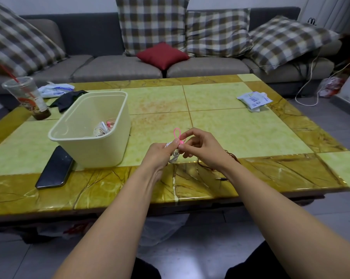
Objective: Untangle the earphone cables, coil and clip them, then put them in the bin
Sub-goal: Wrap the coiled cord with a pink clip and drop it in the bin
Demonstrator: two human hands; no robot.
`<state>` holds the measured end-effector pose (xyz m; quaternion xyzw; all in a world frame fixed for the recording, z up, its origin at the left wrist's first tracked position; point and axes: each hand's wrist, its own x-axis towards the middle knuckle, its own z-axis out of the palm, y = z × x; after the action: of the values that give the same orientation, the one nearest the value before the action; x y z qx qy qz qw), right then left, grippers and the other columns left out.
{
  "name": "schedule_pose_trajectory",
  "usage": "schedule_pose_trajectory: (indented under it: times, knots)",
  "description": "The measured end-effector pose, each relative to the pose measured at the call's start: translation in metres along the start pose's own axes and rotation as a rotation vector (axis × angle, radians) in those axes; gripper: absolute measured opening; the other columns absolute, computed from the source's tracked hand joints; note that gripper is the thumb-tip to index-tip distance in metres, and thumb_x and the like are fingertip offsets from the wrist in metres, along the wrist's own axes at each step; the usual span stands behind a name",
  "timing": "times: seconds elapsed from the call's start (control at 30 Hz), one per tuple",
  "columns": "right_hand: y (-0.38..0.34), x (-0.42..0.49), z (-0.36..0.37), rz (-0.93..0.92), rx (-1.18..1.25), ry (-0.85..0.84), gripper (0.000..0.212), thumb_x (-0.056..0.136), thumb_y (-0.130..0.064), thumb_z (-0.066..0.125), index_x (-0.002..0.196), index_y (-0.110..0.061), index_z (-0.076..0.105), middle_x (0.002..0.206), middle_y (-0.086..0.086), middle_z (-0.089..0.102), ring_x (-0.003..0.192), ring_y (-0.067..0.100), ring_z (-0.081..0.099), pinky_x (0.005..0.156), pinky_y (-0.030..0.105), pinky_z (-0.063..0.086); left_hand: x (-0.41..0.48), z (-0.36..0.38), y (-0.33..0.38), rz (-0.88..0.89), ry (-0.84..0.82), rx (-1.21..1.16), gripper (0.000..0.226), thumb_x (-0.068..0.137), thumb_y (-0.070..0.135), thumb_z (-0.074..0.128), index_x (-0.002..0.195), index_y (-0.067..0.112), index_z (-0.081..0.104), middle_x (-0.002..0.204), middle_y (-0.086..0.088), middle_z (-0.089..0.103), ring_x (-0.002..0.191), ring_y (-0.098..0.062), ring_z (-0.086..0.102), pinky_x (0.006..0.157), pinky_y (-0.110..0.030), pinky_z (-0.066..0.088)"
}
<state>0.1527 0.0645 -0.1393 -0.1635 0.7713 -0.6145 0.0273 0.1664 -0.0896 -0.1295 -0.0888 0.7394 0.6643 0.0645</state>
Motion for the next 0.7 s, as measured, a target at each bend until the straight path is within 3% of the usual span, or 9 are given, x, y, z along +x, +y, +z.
schedule_pose_trajectory:
  times: [0.1, 0.17, 0.27, 0.37, 0.53, 0.63, 0.7]
  knots:
    - [0.003, 0.000, 0.002, 0.003, -0.039, 0.005, 0.010, 0.090, -0.011, 0.069, 0.098, -0.012, 0.063, 0.072, 0.007, 0.073, 0.071, 0.024, 0.070, 0.069, 0.029, 0.056, -0.001, 0.000, -0.001, 0.048, -0.030, 0.072, 0.038, 0.096, 0.033, 0.059, 0.064, 0.014, 0.061, 0.034, 0.015, 0.045, 0.051, -0.006, 0.042, 0.055, -0.021, 0.033]
    - [0.003, 0.000, 0.002, 0.011, -0.012, 0.005, 0.007, 0.090, -0.007, 0.067, 0.093, -0.010, 0.062, 0.072, 0.012, 0.072, 0.069, 0.025, 0.069, 0.067, 0.030, 0.055, -0.002, 0.000, -0.003, 0.093, -0.058, 0.105, 0.037, 0.099, 0.028, 0.055, 0.067, 0.011, 0.062, 0.037, 0.017, 0.049, 0.045, 0.001, 0.049, 0.051, -0.010, 0.038]
    - [0.002, 0.000, 0.002, 0.041, 0.053, -0.012, 0.006, 0.090, -0.003, 0.065, 0.094, -0.001, 0.060, 0.073, 0.016, 0.072, 0.067, 0.023, 0.067, 0.063, 0.029, 0.052, -0.002, -0.003, -0.005, 0.131, -0.082, 0.100, 0.040, 0.099, 0.026, 0.054, 0.076, -0.004, 0.066, 0.059, 0.003, 0.060, 0.058, -0.004, 0.052, 0.047, -0.003, 0.034]
    - [0.000, 0.001, 0.003, 0.056, 0.079, -0.007, 0.008, 0.090, -0.002, 0.064, 0.095, 0.003, 0.059, 0.072, 0.016, 0.072, 0.065, 0.023, 0.066, 0.063, 0.031, 0.051, 0.000, -0.006, -0.007, 0.138, -0.075, 0.092, 0.043, 0.099, 0.029, 0.055, 0.085, -0.011, 0.065, 0.070, -0.009, 0.053, 0.062, -0.007, 0.045, 0.045, -0.005, 0.034]
    - [-0.001, 0.006, 0.007, 0.077, 0.131, 0.110, 0.010, 0.089, 0.003, 0.057, 0.097, 0.006, 0.061, 0.069, 0.013, 0.071, 0.060, 0.020, 0.064, 0.061, 0.031, 0.049, -0.003, -0.006, -0.002, 0.066, -0.030, 0.070, 0.032, 0.098, 0.032, 0.054, 0.082, 0.008, 0.068, 0.041, 0.015, 0.044, 0.041, -0.001, 0.038, 0.053, -0.018, 0.031]
    - [0.001, 0.011, 0.005, 0.070, 0.113, 0.290, 0.012, 0.092, -0.006, 0.060, 0.104, -0.003, 0.063, 0.073, 0.009, 0.073, 0.062, 0.017, 0.065, 0.062, 0.030, 0.050, 0.000, -0.007, -0.002, 0.027, 0.007, -0.027, 0.031, 0.095, 0.038, 0.059, 0.085, 0.013, 0.074, 0.056, 0.005, 0.040, 0.054, -0.012, 0.032, 0.054, -0.025, 0.027]
    - [0.008, 0.013, 0.003, 0.114, -0.059, 0.250, 0.027, 0.093, -0.017, 0.064, 0.119, -0.014, 0.061, 0.076, 0.005, 0.074, 0.063, 0.012, 0.068, 0.065, 0.028, 0.052, -0.001, -0.008, -0.001, 0.006, 0.025, -0.056, 0.031, 0.093, 0.040, 0.061, 0.085, 0.014, 0.076, 0.064, 0.000, 0.035, 0.059, -0.014, 0.028, 0.055, -0.027, 0.027]
